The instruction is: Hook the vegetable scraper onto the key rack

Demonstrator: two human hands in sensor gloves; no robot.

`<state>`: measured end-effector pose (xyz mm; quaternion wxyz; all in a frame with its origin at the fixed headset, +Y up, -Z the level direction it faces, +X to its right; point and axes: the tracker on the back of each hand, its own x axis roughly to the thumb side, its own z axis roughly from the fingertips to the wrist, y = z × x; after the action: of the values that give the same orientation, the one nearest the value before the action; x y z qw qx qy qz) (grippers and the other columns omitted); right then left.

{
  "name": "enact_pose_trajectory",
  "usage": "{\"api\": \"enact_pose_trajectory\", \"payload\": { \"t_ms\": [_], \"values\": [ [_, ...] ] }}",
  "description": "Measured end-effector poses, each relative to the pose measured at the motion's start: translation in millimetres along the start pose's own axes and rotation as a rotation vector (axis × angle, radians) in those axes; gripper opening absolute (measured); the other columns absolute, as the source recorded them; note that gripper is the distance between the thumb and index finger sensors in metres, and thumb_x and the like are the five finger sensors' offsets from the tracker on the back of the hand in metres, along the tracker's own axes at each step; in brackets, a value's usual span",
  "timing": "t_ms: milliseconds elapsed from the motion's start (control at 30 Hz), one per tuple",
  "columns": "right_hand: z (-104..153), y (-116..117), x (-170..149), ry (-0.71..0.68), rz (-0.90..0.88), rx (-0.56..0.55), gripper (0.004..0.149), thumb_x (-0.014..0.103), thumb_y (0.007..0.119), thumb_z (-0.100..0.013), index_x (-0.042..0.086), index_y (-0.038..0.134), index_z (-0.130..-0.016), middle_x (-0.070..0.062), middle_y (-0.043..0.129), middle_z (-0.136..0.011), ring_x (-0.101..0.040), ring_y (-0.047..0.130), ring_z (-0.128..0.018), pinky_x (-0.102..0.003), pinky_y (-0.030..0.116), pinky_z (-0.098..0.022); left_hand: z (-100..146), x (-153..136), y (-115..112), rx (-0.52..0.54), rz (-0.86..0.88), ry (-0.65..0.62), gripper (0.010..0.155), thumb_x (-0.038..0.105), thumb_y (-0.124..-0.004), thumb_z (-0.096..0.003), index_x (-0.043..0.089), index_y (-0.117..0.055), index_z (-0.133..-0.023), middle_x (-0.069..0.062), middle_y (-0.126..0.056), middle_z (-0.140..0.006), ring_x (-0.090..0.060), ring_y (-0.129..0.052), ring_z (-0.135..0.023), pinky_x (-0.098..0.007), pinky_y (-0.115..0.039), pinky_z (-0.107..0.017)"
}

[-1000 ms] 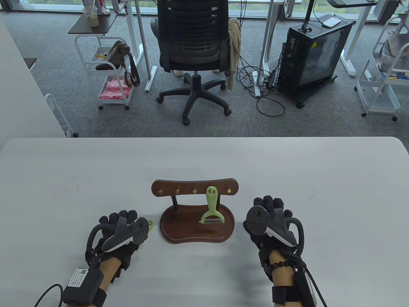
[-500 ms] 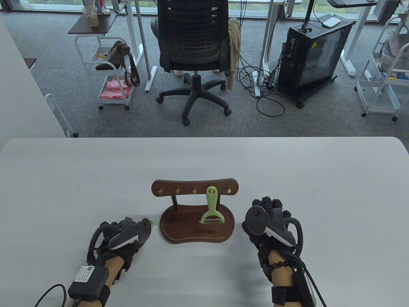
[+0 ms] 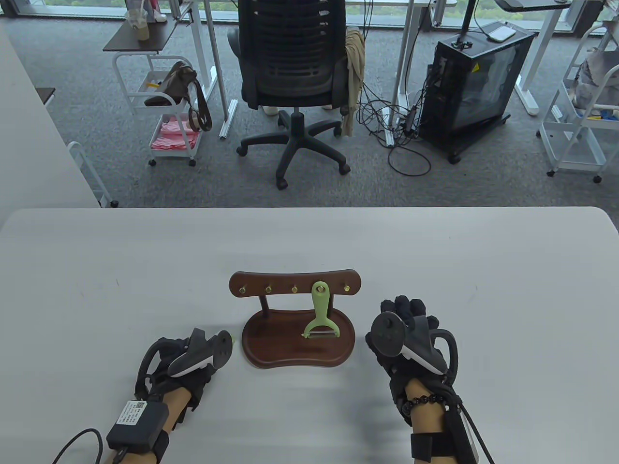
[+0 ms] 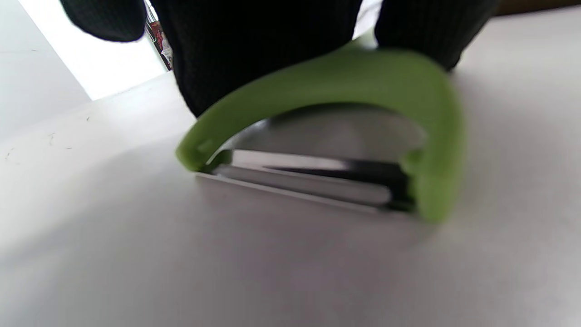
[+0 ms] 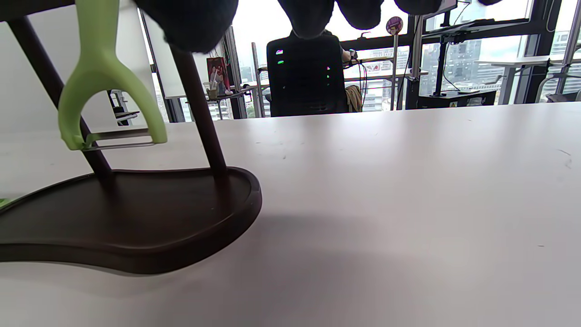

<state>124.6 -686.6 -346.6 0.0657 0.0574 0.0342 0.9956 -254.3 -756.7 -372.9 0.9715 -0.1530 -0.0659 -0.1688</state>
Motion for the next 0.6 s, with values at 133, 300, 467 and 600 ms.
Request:
{"api": "enact_pose_trajectory", "payload": {
  "t_ms": [133, 300, 467, 600],
  "values": [
    [0.6, -0.2, 0.3, 0.001, 0.010, -0.004, 0.076, 0.041, 0.067, -0.058, -0.006, 0.041, -0.112, -0.039, 0.033, -0.114, -0.067, 0.035, -0.101, -0.081, 0.040, -0.066, 0.0, 0.4, -0.4, 0.009, -0.005, -0.002, 0.056, 0.050, -0.073, -0.0532, 0.012, -0.078, -0.094, -0.014, -0.089, -0.086, -0.034, -0.097, -0.075, -0.075, -0.061, -0.067],
    [1.2, 0.0, 0.2, 0.002, 0.011, 0.006, 0.077, 0.041, 0.067, -0.058, -0.006, 0.040, -0.112, -0.039, 0.032, -0.114, -0.067, 0.034, -0.101, -0.081, 0.039, -0.065, 5.5, -0.5, 8.5, 0.042, -0.013, 0.006, 0.057, 0.051, -0.072, -0.0530, 0.011, -0.079, -0.093, -0.014, -0.090, -0.085, -0.034, -0.099, -0.073, -0.074, -0.063, -0.067],
    [1.7, -0.8, 0.4, 0.006, 0.021, 0.003, 0.077, 0.041, 0.067, -0.058, -0.006, 0.041, -0.112, -0.039, 0.032, -0.114, -0.067, 0.034, -0.100, -0.081, 0.039, -0.065, 17.3, -14.3, 29.4, 0.108, 0.101, 0.076, 0.058, 0.050, -0.071, -0.0533, 0.009, -0.078, -0.094, -0.016, -0.090, -0.084, -0.035, -0.098, -0.072, -0.074, -0.065, -0.066],
    [2.0, -1.1, 0.6, 0.008, 0.026, 0.002, 0.077, 0.041, 0.067, -0.058, -0.006, 0.040, -0.112, -0.039, 0.032, -0.114, -0.067, 0.034, -0.100, -0.081, 0.039, -0.065, 29.2, -30.6, 42.1, 0.208, 0.219, 0.119, 0.059, 0.050, -0.070, -0.0536, 0.007, -0.076, -0.094, -0.016, -0.090, -0.085, -0.036, -0.099, -0.073, -0.071, -0.068, -0.065]
  ]
}}
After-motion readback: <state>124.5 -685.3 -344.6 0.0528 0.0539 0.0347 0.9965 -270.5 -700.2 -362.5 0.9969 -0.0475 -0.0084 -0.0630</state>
